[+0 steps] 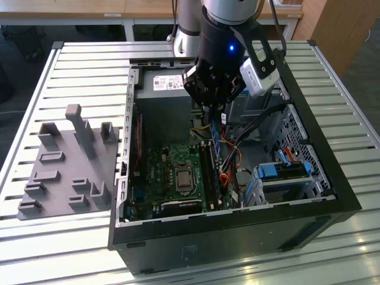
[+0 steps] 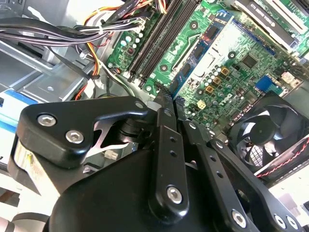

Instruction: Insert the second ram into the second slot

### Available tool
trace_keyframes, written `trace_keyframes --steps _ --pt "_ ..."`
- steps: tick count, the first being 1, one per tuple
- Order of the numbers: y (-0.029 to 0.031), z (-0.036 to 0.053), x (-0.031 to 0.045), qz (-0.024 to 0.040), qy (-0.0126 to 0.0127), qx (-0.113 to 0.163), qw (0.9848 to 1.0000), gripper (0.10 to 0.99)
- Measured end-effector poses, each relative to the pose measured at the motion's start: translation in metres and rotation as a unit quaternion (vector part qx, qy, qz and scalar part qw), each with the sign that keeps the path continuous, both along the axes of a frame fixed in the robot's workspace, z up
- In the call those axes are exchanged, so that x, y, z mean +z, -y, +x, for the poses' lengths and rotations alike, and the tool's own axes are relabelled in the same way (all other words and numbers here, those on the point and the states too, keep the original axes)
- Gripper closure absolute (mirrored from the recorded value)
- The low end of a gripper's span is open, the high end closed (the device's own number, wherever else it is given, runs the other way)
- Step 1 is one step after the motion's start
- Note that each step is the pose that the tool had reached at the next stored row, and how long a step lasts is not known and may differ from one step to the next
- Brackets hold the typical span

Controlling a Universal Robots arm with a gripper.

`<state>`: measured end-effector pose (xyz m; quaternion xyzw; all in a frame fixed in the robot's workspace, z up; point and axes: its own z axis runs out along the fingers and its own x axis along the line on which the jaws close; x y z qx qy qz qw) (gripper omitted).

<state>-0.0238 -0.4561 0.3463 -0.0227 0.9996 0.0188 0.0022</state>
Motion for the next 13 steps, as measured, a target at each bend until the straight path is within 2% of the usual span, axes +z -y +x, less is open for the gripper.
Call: trace_keyframes --steps 13 --pt "0.0003 0.0002 -0.0096 0.0000 0.0000 0.000 1.0000 0.949"
